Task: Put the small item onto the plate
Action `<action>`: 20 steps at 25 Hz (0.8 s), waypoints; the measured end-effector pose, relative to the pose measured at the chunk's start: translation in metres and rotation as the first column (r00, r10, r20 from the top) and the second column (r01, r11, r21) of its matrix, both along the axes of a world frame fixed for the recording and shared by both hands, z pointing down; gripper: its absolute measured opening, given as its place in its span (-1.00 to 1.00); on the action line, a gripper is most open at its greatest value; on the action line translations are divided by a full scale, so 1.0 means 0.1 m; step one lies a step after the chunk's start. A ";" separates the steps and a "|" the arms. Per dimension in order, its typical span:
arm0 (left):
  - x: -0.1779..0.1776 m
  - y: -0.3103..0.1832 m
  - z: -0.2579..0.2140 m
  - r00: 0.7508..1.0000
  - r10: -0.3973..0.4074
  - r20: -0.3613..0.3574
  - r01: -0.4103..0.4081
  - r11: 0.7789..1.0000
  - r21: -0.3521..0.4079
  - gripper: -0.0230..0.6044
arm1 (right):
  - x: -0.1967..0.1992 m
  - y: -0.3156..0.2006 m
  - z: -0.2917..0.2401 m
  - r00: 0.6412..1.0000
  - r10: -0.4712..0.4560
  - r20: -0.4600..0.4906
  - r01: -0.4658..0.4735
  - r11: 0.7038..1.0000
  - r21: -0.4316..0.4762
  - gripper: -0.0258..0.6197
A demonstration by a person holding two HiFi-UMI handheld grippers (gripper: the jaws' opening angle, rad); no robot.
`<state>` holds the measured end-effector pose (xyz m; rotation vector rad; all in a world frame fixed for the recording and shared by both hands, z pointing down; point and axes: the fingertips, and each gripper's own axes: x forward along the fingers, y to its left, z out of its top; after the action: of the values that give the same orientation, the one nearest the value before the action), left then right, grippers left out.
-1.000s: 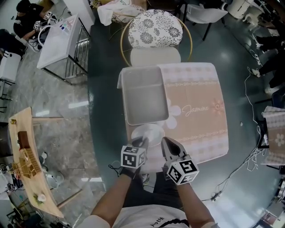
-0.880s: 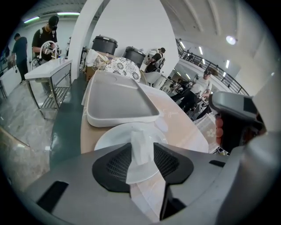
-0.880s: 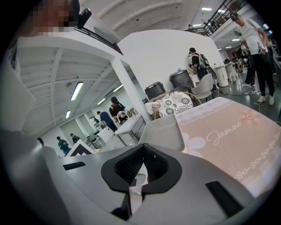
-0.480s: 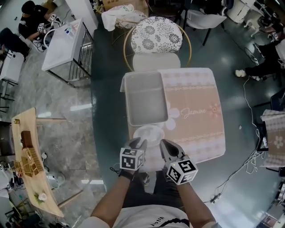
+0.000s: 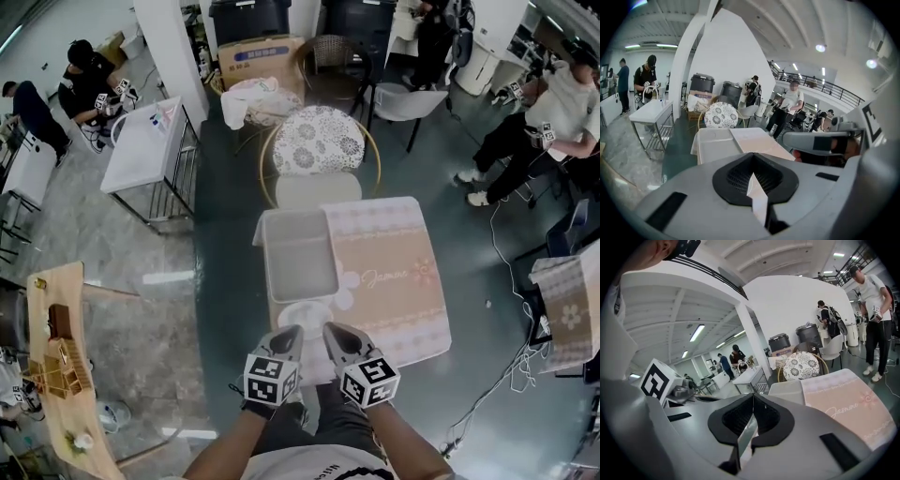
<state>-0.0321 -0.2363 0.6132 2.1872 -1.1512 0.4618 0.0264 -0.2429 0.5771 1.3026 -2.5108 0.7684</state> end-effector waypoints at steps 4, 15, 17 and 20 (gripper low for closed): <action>-0.04 0.06 -0.48 1.000 -0.007 -0.030 0.009 0.997 0.083 -0.91 | -0.04 0.04 -0.27 1.000 0.000 0.010 0.000 1.000 0.031 -0.87; 0.07 0.20 -1.44 0.997 0.012 -0.082 0.010 0.963 0.268 -0.91 | -0.13 0.12 -1.05 1.000 -0.002 0.025 -0.002 0.988 0.153 -0.88; 0.05 0.20 -1.56 0.996 0.011 -0.087 0.015 0.955 0.295 -0.91 | -0.18 0.14 -1.14 1.000 -0.008 0.026 0.004 0.985 0.170 -0.88; 0.00 0.23 -1.70 0.996 0.010 -0.094 0.022 0.944 0.328 -0.91 | -0.23 0.19 -1.24 1.000 -0.015 0.020 0.011 0.981 0.193 -0.88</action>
<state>-0.0320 -0.2132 0.4433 2.4581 -1.2557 0.1673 0.0031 -0.2237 0.4527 1.3409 -2.6636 0.5498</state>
